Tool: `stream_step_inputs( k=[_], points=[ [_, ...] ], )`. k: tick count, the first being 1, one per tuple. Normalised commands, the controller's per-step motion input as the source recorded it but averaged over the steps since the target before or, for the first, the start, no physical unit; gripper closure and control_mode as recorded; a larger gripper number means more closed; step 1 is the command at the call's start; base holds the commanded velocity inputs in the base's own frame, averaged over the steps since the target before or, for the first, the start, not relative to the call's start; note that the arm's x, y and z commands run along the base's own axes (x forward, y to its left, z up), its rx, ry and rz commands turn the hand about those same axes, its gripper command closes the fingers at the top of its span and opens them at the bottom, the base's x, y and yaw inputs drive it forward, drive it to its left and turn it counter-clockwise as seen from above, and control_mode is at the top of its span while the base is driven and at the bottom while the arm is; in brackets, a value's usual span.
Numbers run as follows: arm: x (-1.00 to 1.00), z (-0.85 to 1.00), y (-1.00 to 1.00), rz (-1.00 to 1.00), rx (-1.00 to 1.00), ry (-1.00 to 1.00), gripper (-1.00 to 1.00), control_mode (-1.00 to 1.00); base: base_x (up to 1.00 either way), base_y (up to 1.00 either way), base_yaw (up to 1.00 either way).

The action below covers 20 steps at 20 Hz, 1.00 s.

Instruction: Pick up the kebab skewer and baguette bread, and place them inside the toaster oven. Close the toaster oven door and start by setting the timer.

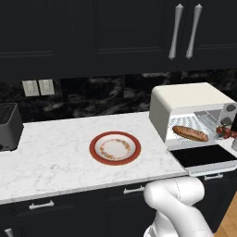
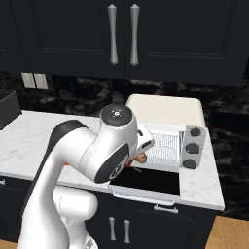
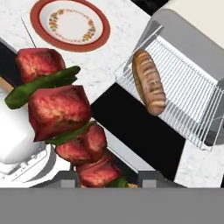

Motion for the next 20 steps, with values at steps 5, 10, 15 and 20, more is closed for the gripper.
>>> stream_step_inputs(
  k=[5, 10, 15, 20],
  points=[
    [0.07, 0.06, -0.40, -0.29, 0.00, 0.16, 1.00, -1.00, 0.00, 0.00, 0.00],
    [0.02, -0.28, -0.02, -0.20, 0.00, -0.03, 1.00, -1.00, 0.00, 0.00, 0.00],
    [0.26, -0.15, -0.23, -0.10, 0.03, -0.02, 1.00, -1.00, 0.00, 0.00, 0.00],
    [0.31, -0.26, -0.30, -0.06, 0.03, 0.00, 1.00, -1.00, 0.00, 0.00, 0.00]
  ],
)
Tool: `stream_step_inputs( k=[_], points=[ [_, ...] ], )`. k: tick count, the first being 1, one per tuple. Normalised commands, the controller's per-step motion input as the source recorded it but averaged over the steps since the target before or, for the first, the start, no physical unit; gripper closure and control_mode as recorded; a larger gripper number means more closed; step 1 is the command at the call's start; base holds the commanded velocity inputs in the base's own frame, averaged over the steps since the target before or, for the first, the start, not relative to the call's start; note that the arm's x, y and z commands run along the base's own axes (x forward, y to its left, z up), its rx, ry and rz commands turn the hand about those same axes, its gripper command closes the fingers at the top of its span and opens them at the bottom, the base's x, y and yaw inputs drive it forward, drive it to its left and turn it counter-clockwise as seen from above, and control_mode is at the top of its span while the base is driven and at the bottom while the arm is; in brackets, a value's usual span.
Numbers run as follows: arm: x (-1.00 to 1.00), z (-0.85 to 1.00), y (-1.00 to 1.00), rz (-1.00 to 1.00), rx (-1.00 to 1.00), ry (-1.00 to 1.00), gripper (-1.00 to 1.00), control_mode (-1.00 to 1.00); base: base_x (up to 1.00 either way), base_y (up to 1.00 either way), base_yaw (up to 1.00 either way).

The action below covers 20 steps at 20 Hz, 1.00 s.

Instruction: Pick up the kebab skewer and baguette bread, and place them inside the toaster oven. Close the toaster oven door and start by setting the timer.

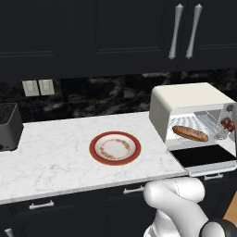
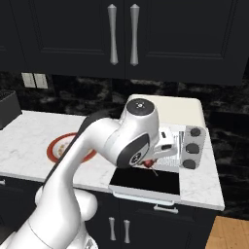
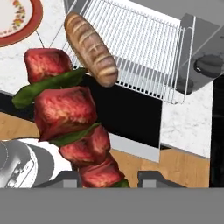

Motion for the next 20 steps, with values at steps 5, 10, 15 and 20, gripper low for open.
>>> stream_step_inputs(
  k=[5, 10, 15, 20],
  points=[
    [0.37, -0.17, -0.10, -0.01, 0.06, 0.00, 1.00, -1.00, 0.00, 0.00, 0.00],
    [0.44, -0.04, -0.12, 0.00, 0.08, 0.00, 1.00, -1.00, 0.00, 0.00, 0.00],
    [0.20, 0.00, -0.13, 0.00, 0.07, 0.01, 1.00, -1.00, 0.00, 0.00, 0.00],
    [0.24, -0.12, 0.00, 0.00, 0.07, 0.00, 1.00, -1.00, 0.00, 0.00, 0.00]
  ],
)
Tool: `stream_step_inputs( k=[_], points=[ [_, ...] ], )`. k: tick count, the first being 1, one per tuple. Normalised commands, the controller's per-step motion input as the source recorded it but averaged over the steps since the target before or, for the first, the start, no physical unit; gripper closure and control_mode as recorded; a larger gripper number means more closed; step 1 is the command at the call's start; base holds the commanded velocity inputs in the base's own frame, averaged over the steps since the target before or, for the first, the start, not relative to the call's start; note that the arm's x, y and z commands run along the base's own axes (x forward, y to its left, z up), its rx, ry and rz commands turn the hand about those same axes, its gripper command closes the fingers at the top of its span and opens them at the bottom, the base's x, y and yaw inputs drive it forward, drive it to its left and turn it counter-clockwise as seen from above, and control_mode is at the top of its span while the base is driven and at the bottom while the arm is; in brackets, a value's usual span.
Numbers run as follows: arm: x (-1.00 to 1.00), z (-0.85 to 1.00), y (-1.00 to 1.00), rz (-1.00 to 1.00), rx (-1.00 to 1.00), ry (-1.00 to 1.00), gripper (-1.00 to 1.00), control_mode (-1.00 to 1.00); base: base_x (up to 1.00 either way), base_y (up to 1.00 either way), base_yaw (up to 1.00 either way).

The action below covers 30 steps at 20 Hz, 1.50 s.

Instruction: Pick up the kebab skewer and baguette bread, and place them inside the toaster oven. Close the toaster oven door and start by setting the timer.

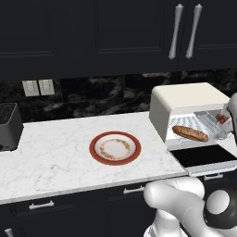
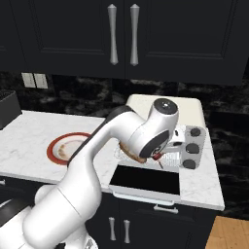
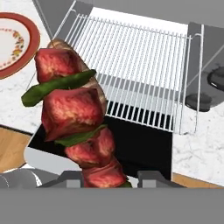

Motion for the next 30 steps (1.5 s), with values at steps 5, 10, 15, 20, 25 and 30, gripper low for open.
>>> stream_step_inputs(
  k=[5, 10, 15, 20, 25, 30],
  points=[
    [0.37, -0.23, 0.00, -0.01, 0.01, 0.00, 1.00, -1.00, 0.00, 0.00, 0.00],
    [0.27, -0.40, 0.00, 0.00, 0.00, 0.00, 1.00, -1.00, 0.00, 0.00, 0.00],
    [0.22, -0.39, -0.03, 0.00, 0.00, -0.01, 1.00, -1.00, 0.00, 0.00, 0.00],
    [0.43, -0.15, -0.18, 0.00, 0.00, 0.00, 1.00, -1.00, 0.00, 0.00, 0.00],
    [0.35, -0.19, -0.14, -0.01, 0.00, 0.00, 1.00, -1.00, 0.00, 0.00, 0.00],
    [0.28, -0.10, -0.18, -0.01, 0.00, 0.00, 1.00, -1.00, 0.00, 0.00, 0.00]
  ],
)
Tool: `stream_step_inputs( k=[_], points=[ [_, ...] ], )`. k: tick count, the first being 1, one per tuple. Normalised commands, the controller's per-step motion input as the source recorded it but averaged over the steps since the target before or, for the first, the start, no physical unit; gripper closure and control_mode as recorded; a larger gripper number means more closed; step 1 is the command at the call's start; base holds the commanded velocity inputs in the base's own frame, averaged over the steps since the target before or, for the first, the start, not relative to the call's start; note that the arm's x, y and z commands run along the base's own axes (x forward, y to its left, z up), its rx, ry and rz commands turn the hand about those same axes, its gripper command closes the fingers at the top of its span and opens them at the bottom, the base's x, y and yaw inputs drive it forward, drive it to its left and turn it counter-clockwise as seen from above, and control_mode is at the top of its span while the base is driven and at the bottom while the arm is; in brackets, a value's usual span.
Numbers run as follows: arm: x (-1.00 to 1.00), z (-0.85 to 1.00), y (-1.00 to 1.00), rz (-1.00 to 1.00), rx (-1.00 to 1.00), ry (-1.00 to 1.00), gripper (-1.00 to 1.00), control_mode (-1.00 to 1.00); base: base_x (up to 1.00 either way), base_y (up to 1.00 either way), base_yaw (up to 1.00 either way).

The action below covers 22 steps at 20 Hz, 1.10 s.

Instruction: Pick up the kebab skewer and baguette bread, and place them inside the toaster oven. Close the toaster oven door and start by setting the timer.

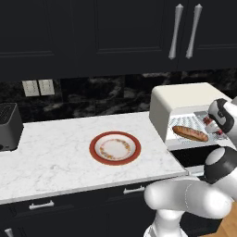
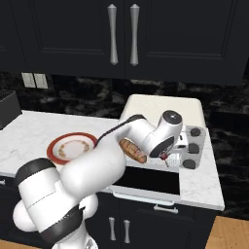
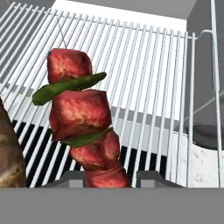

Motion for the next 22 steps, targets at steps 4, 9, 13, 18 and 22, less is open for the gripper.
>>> stream_step_inputs(
  k=[4, 9, 13, 18, 22],
  points=[
    [0.21, -0.03, -0.18, 0.00, 0.00, 0.00, 1.00, -1.00, 0.00, 0.00, 0.00],
    [0.02, -0.04, -0.04, 0.00, 0.00, 0.00, 1.00, -1.00, 0.00, 0.00, 0.00],
    [0.00, -0.12, 0.00, 0.00, 0.00, 0.00, 1.00, -1.00, 0.00, 0.00, 0.00],
    [0.00, -0.15, 0.00, 0.00, 0.00, 0.00, 1.00, -1.00, 0.00, 0.00, 0.00],
    [0.00, -0.12, 0.00, -0.01, 0.00, 0.00, 1.00, -1.00, 0.00, 0.00, 0.00]
  ],
)
